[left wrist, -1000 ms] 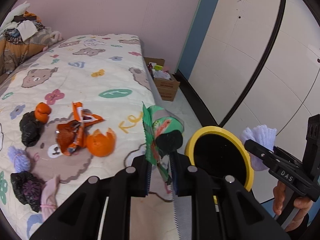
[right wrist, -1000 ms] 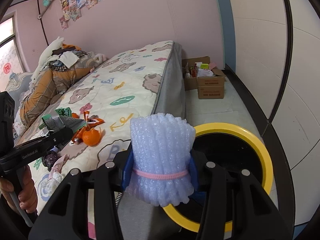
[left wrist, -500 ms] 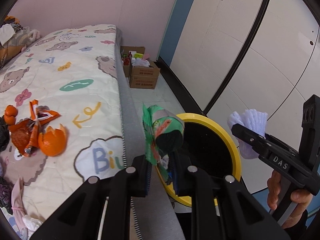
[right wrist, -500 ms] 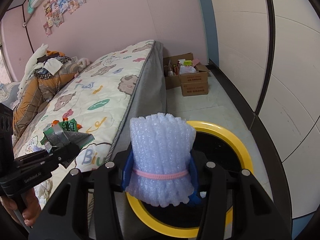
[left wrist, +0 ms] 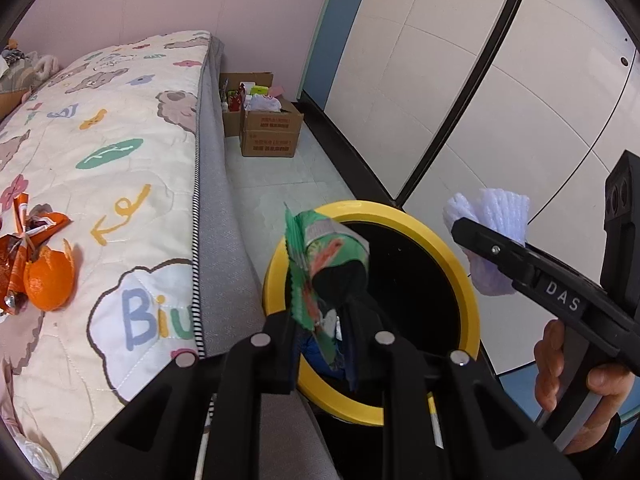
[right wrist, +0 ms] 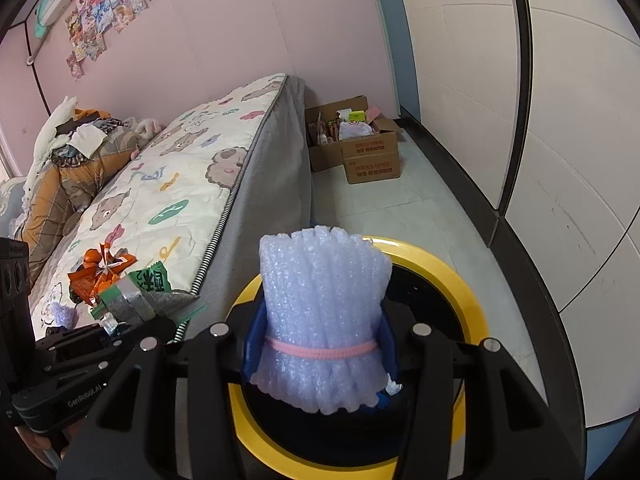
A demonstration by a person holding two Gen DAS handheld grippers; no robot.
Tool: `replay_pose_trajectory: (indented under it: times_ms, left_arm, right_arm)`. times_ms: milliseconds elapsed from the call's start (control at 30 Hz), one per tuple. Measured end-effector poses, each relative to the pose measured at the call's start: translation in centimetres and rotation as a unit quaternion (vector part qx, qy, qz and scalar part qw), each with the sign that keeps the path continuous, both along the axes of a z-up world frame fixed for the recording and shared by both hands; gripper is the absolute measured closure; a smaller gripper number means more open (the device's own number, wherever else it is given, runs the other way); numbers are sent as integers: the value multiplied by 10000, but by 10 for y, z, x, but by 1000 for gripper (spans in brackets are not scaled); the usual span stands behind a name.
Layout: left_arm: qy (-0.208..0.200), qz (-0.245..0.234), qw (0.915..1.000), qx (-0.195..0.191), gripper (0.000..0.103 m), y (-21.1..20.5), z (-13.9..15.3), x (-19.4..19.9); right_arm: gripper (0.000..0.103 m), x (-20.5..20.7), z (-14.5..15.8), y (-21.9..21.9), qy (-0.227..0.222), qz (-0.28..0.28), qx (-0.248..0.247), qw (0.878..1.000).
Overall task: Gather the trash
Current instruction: 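Carry the green carton and bubble-wrap roll over the bin with both tools, then open both tools to drop the carton and bubble wrap into the bin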
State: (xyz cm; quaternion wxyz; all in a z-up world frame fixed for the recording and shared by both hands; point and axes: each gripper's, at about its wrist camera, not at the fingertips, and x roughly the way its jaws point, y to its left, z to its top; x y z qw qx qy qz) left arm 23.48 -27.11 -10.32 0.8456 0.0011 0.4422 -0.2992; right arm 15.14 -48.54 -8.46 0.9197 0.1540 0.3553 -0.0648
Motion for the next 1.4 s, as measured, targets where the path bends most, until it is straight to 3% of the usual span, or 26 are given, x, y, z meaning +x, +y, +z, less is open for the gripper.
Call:
replay_pose_trajectory:
  times_ms: [467, 667, 733, 867, 933, 1133, 1400]
  left_arm:
    - [85, -168, 9998, 84, 87, -21, -12, -2]
    - [11, -258, 9997, 8, 81, -24, -8, -6]
    - [-20, -295, 9996, -33, 74, -24, -5, -9]
    - [-82, -329, 9994, -94, 64, -22, 0, -14]
    - [-128, -306, 9994, -80, 53, -21, 2, -16]
    - [-188, -175, 9995, -169, 28, -13, 8, -22]
    - [-313, 88, 9993, -168, 17, 13, 18, -23]
  right_arm:
    - [58, 12, -16, -18, 122, -224, 149, 9996]
    - [54, 8, -9, -21, 43, -302, 148, 9994]
    - [53, 5, -7, -23, 7, -329, 159, 9993]
    - [42, 2, -1, -25, -70, -419, 182, 9989]
    - [37, 0, 2, -26, -76, -488, 162, 9986]
    - [36, -8, 8, -28, -120, -589, 110, 9981]
    - [36, -18, 13, -27, -150, -572, 145, 9981]
